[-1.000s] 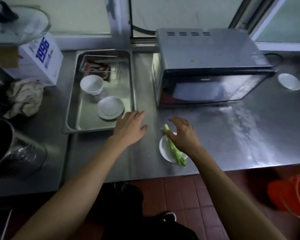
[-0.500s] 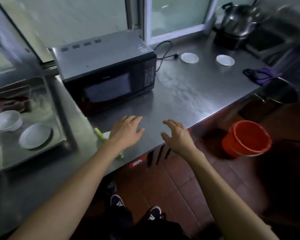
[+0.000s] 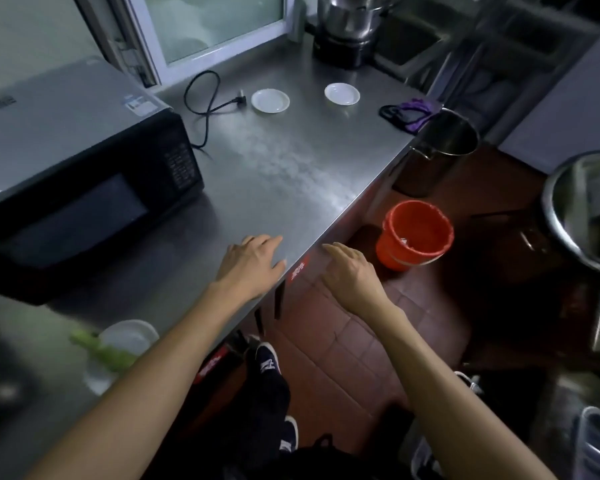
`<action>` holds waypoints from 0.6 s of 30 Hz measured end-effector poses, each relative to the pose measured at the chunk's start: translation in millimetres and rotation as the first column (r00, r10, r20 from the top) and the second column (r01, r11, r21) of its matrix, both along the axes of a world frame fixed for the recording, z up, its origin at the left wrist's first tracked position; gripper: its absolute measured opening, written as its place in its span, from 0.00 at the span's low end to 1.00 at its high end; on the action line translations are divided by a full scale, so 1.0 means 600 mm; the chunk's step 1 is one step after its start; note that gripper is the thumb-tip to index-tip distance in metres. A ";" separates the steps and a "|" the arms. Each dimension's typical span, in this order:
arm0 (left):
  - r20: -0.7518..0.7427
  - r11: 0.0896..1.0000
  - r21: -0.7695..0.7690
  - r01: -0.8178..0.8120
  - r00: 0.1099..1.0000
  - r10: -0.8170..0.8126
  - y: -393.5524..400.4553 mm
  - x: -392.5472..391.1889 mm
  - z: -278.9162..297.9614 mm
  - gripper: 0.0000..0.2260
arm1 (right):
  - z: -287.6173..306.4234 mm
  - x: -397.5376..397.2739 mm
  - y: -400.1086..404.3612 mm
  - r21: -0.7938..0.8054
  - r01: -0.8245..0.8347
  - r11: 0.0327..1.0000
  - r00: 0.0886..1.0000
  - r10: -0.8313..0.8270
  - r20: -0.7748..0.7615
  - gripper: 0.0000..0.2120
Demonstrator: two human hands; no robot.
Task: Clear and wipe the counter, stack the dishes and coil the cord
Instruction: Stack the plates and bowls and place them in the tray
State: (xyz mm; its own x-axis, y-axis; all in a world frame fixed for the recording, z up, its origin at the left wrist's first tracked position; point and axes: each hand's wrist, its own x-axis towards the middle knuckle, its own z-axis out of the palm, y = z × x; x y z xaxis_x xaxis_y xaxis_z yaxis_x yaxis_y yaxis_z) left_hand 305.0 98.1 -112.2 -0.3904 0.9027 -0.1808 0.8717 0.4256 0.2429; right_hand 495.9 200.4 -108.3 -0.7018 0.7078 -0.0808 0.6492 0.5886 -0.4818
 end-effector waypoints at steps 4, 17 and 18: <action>0.049 0.999 0.018 -0.030 0.998 0.029 0.075 -0.050 -0.010 0.26 | -0.005 -0.037 0.065 -0.002 -0.008 1.000 0.997 0.008 0.081 0.26; 0.100 0.995 0.048 0.083 0.991 -0.087 0.284 -0.128 -0.019 0.25 | -0.003 -0.093 0.227 0.069 0.082 0.994 0.986 -0.091 0.140 0.25; 0.090 0.994 0.044 0.097 0.991 -0.100 0.300 -0.128 -0.020 0.25 | -0.003 -0.093 0.239 0.087 0.091 0.992 0.984 -0.103 0.145 0.25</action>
State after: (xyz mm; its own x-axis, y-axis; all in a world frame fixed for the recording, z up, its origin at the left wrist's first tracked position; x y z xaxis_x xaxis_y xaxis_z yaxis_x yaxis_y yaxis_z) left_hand 228.1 278.0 -124.5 -0.2825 0.9430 -0.1757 0.8821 0.3274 0.3387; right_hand 440.1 343.8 -109.9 -0.6136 0.7806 -0.1194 0.7661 0.5518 -0.3295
